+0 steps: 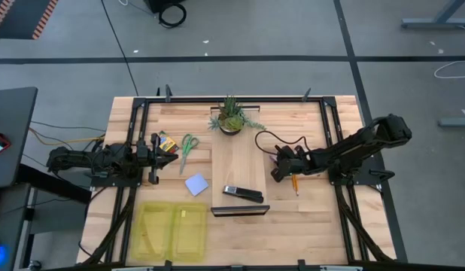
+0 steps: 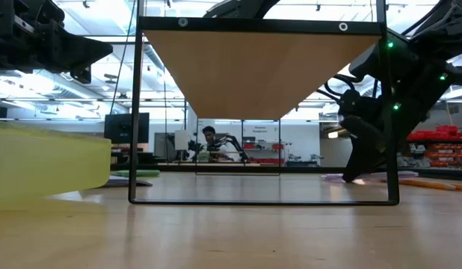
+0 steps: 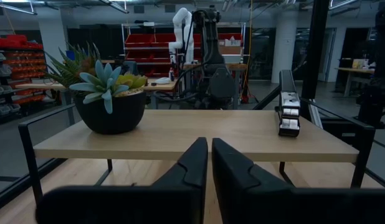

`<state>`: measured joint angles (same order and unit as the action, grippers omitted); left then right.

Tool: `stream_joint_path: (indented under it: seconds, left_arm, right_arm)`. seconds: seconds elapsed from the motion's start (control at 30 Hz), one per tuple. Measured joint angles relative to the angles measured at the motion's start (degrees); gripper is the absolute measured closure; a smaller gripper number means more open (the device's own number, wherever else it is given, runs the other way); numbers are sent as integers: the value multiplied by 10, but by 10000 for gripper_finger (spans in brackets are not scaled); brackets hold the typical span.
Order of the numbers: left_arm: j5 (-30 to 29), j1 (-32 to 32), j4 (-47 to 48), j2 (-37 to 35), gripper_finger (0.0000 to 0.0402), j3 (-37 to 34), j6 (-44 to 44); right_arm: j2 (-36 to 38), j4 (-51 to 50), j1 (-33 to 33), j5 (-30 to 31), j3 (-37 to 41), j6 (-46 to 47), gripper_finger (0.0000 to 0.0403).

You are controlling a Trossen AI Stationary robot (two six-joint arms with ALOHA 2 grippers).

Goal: Pack school essentials
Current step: Put the pen into the supply box

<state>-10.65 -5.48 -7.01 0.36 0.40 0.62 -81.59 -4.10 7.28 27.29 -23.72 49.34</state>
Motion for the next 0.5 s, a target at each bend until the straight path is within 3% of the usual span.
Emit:
stream_joint_path:
  seconds: [0.5]
  left_arm:
    - [0, 0, 0, 0, 375, 0, 0]
  right_arm:
    - [65, -37, 0, -9, 1, 9, 345]
